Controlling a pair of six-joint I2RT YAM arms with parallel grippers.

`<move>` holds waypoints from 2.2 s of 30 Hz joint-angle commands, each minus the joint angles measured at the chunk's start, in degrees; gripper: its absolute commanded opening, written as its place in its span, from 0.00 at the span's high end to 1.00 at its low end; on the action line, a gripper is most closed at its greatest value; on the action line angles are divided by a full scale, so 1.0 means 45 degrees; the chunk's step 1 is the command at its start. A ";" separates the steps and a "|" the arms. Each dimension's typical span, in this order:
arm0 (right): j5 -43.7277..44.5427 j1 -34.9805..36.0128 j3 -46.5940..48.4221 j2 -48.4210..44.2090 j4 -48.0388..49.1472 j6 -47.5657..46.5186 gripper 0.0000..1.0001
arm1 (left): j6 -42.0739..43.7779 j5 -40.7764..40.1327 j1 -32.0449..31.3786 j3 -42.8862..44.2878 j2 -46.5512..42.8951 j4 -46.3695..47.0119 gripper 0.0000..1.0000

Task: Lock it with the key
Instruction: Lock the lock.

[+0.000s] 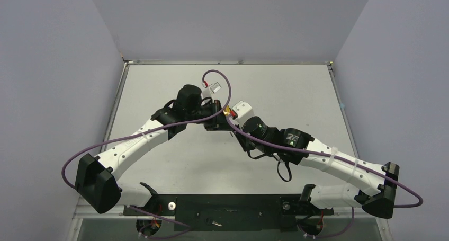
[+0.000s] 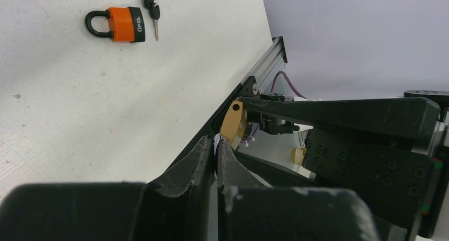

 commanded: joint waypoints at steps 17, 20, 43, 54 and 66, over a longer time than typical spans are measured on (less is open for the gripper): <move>-0.0616 -0.0877 -0.0479 -0.3466 0.4665 -0.0874 0.16 | -0.3419 0.0984 0.2254 -0.0527 -0.3183 0.4634 1.00; -0.2635 -0.1579 -0.0076 -0.3542 0.5441 -0.0803 0.16 | -0.4268 0.0889 0.2526 -0.0088 -0.3597 0.5499 1.00; -0.7355 -0.2293 0.2862 -0.1101 0.8014 0.0430 0.35 | -0.4420 -0.0225 0.2472 0.2547 -0.4681 0.4585 1.00; -0.7043 -0.2141 0.3257 -0.0592 0.8196 0.0483 0.55 | -0.4347 -0.0064 0.2379 0.2543 -0.4678 0.4633 1.00; -0.7107 -0.2066 0.3050 -0.0590 0.8536 0.0753 0.70 | -0.4297 0.0093 0.2372 0.2308 -0.4673 0.4786 1.00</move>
